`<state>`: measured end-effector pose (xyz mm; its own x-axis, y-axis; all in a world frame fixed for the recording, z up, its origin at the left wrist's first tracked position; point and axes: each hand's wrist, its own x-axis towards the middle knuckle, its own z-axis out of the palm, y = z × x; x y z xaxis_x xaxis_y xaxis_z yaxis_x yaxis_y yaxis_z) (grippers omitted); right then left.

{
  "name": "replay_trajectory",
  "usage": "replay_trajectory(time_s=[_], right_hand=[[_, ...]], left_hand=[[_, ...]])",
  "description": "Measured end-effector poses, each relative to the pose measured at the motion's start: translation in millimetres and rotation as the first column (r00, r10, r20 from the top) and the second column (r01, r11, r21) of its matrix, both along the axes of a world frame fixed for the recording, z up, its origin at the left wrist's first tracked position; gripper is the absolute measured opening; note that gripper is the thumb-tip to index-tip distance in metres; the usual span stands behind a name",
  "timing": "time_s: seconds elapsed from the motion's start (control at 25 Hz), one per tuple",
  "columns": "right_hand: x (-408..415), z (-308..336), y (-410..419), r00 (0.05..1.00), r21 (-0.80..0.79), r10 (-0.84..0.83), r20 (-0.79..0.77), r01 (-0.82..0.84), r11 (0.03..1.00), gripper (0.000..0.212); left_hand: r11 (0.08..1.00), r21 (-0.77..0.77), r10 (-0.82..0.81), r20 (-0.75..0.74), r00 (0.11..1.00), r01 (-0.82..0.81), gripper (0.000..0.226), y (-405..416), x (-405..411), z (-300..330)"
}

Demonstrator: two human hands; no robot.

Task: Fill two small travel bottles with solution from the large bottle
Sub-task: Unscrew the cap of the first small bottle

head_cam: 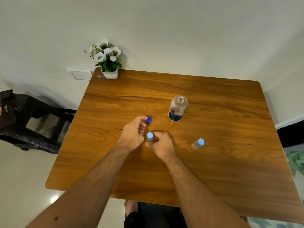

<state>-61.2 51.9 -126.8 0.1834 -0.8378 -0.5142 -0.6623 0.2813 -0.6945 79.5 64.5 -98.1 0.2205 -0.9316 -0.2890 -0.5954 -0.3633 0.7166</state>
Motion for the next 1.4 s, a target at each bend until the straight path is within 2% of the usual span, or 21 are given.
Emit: replay_trajectory(time_s=[0.16, 0.36, 0.6, 0.72, 0.96, 1.24, 1.4], right_hand=[[0.4, 0.2, -3.0, 0.997, -0.043, 0.008, 0.074, -0.005, 0.999, 0.037], [-5.4, 39.3, -18.3, 0.978, -0.115, 0.005, 0.211, 0.02, 0.993, 0.026], [-3.8, 123.6, -49.8, 0.941, -0.264, -0.011, 0.337, 0.105, 0.959, 0.024], [-2.1, 178.5, -67.9, 0.915, -0.323, -0.021, 0.403, 0.164, 0.932, 0.03], [-18.0, 304.4, -100.3, 0.883, -0.569, 0.138, 0.449, 0.164, 0.805, 0.038], [-40.8, 437.7, -115.7, 0.856, -0.723, 0.247, 0.453, 0.191, 0.665, 0.039], [-43.9, 478.9, -114.9, 0.824, -0.753, 0.297, 0.483, 0.217, 0.622, 0.038]], left_hand=[[0.994, -0.033, -0.104, -0.074, 0.992, 0.102, 0.06, 10.5, -2.9, 12.9], [0.979, -0.177, -0.11, -0.031, 0.993, 0.103, 0.035, 1.2, -12.1, 47.6], [0.936, -0.329, -0.124, 0.031, 0.992, 0.127, 0.033, -37.4, -15.5, 136.0], [0.881, -0.461, -0.123, -0.012, 0.992, 0.104, 0.03, -57.6, -16.8, 190.0], [0.737, -0.674, -0.147, -0.094, 0.985, 0.046, 0.026, -89.1, -21.4, 311.3], [0.562, -0.825, -0.251, -0.105, 0.962, 0.057, 0.024, -102.1, -39.0, 449.0], [0.515, -0.853, -0.307, -0.087, 0.948, 0.089, 0.027, -99.2, -46.1, 498.1]])
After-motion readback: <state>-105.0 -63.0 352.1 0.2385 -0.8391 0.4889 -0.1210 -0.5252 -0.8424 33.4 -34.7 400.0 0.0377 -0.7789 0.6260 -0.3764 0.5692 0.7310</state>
